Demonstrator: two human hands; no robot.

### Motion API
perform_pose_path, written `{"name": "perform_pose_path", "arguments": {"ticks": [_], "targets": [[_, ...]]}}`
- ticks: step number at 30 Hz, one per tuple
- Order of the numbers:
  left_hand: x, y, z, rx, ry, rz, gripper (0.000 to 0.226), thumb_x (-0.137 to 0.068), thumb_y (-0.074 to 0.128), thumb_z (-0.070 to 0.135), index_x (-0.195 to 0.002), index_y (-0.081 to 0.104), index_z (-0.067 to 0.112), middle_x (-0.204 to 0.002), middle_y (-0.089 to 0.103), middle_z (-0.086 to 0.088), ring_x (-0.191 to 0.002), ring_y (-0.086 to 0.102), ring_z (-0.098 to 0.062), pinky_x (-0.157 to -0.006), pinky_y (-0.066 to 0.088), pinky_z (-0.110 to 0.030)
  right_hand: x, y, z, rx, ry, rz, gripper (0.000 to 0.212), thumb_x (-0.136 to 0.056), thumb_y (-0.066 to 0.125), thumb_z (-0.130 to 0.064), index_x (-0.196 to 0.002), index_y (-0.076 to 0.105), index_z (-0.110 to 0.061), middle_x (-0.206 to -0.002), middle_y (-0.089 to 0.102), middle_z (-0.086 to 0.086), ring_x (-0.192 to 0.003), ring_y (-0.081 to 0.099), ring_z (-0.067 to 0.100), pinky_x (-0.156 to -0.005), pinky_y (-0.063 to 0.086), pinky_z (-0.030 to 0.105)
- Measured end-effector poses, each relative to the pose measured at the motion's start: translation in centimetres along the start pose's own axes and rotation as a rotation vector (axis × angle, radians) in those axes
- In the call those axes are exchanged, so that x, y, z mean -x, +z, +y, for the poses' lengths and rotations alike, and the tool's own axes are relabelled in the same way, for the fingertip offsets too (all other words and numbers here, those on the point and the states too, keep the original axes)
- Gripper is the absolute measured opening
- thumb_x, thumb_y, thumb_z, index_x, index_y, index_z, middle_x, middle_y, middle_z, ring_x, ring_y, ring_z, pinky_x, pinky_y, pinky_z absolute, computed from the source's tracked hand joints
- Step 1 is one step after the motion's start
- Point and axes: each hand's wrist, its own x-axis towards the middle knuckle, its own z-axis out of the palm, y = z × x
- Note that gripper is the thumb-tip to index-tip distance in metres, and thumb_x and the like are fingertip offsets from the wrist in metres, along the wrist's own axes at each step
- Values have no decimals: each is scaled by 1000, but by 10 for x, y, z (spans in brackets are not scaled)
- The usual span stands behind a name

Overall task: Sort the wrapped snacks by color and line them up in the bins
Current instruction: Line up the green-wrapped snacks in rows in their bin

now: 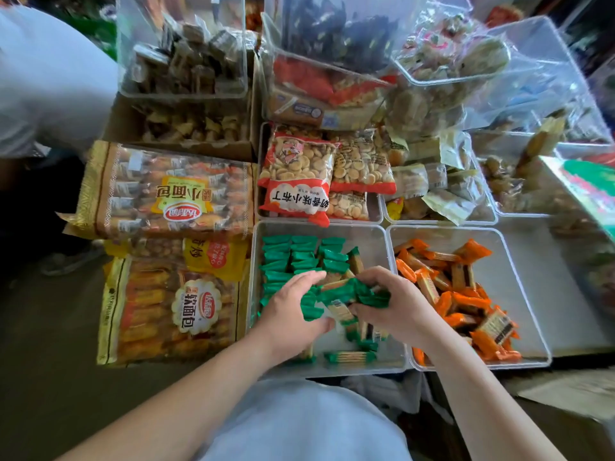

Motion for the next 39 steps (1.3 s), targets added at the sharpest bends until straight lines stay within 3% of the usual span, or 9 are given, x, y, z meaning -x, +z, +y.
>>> {"name": "perform_pose_path", "arguments": {"ticks": [8,13,19,22,24,27,31,36,39], "targets": [[-6,2,2,-77,61,36,51,-83,84,34,-132,67,35,-124,68,20,-112,63,1,-102,56,-31,13,1,0,-208,-7,-50,49,-82,88,-25,-123,66,-41,-116,70,-22,-107,67,0,-88,60,22],[-6,-4,-8,-149,-32,185,45,-81,79,43,-123,65,36,-117,68,16,-105,64,-5,-92,59,-33,-1,20,13,142,36,97,28,-88,81,-26,-114,70,-27,-115,61,-14,-103,63,15,-87,59,28],[-7,14,-10,-138,-72,253,48,-79,80,47,-124,65,36,-116,68,17,-105,64,-6,-92,57,-30,-2,39,20,584,43,-331,40,-90,72,-43,-128,65,-32,-126,67,-6,-113,65,22,-89,54,31],[-1,24,-11,-136,-69,283,50,-80,82,43,-126,65,35,-117,66,19,-107,62,-4,-89,49,-18,9,27,16,594,-1,-469,32,-90,66,-56,-103,71,-27,-93,65,-12,-82,61,18,-70,49,26],[3,29,-11,-145,-63,303,50,-80,81,44,-127,65,36,-117,64,21,-107,61,-1,-86,45,-12,8,18,15,562,3,-550,40,-92,63,-58,-114,72,-26,-99,64,-9,-86,56,17,-76,45,26],[7,34,-4,-174,-16,329,47,-82,78,47,-126,64,39,-117,62,23,-106,61,-2,-89,50,-18,4,12,10,301,56,-388,41,-97,64,-50,-129,70,-26,-124,72,-6,-104,68,16,-92,57,31],[9,43,10,-203,80,343,47,-83,75,54,-126,63,38,-110,56,20,-100,59,-3,-82,51,-21,14,11,-15,-653,285,-248,42,-97,64,-52,-117,73,-16,-104,80,8,-95,78,25,-90,63,43],[16,45,12,-122,149,171,55,-85,82,36,-137,62,38,-131,49,24,-119,51,7,-90,37,1,18,8,-17,-764,216,-129,26,-94,73,-31,-117,73,-19,-104,81,0,-100,77,19,-94,61,45],[18,41,8,32,90,227,51,-88,81,32,-134,62,42,-135,57,27,-126,54,5,-99,49,-13,18,-1,-15,-846,212,-186,29,-94,73,-22,-123,71,-18,-112,79,2,-105,76,22,-96,60,45]]}}
